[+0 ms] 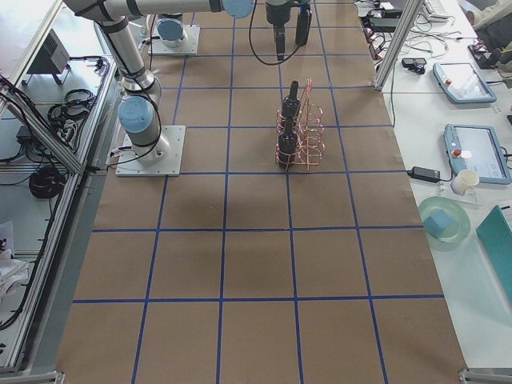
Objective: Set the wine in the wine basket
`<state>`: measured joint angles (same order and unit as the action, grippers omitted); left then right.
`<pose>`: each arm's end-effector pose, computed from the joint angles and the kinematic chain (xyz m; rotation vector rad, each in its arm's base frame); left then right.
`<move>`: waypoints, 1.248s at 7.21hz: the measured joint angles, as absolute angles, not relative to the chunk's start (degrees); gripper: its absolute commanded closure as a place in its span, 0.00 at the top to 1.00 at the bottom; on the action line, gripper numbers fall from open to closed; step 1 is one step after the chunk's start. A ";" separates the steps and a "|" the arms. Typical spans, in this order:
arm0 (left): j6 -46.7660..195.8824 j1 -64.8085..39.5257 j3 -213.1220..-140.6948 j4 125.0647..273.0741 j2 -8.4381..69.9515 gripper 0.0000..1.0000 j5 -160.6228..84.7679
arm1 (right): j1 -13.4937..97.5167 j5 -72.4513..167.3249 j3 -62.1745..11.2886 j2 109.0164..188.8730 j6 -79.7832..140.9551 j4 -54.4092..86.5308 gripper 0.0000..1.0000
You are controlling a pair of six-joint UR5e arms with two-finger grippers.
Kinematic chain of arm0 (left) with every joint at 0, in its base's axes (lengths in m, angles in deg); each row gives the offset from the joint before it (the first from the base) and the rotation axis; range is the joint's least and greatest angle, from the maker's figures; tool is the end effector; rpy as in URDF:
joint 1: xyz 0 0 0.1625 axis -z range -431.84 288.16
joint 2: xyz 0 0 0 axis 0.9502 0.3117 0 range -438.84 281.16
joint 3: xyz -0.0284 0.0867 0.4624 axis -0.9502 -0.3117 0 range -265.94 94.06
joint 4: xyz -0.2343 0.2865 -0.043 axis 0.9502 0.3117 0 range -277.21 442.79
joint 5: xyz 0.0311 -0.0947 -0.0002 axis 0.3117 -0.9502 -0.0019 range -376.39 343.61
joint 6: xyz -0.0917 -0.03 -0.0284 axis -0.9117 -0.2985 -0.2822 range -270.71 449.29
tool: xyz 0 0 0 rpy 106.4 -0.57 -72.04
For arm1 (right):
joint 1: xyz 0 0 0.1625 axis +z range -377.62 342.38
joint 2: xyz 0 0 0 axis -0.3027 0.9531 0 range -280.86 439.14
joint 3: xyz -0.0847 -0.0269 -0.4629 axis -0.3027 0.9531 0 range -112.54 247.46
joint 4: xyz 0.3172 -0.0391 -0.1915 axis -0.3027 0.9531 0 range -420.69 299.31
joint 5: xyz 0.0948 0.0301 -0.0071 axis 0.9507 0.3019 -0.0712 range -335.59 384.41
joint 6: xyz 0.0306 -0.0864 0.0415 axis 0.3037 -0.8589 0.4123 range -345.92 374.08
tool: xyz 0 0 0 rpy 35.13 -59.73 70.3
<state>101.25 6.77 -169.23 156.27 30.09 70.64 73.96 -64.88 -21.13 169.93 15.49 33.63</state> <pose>-0.0172 -0.6154 0.4420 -0.0184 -3.1033 0.1306 0.1469 -0.4478 0.5585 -0.0058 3.1213 -0.1771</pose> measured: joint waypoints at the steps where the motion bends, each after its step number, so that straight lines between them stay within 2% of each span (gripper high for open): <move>1: 102.04 7.45 -168.04 155.97 31.82 1.00 70.63 | 73.96 -64.86 -21.13 169.93 15.49 33.71 1.00; 2: 102.39 8.11 -167.17 155.99 32.79 0.87 70.62 | 73.96 -64.83 -21.13 169.93 15.49 33.85 1.00; 3: 102.62 8.47 -166.76 156.09 33.24 0.41 70.68 | 73.96 -64.81 -21.13 169.91 15.49 33.95 1.00; 4: 102.84 8.60 -166.60 156.21 33.38 0.00 70.86 | 73.96 -64.80 -21.13 169.88 15.49 33.99 1.00; 9: 104.01 8.66 -166.40 158.78 31.32 0.00 72.86 | 73.96 -64.82 -21.13 169.84 15.47 33.99 1.00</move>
<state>104.01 8.66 -166.40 158.78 31.32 72.86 73.96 -64.82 -21.13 169.84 15.47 33.99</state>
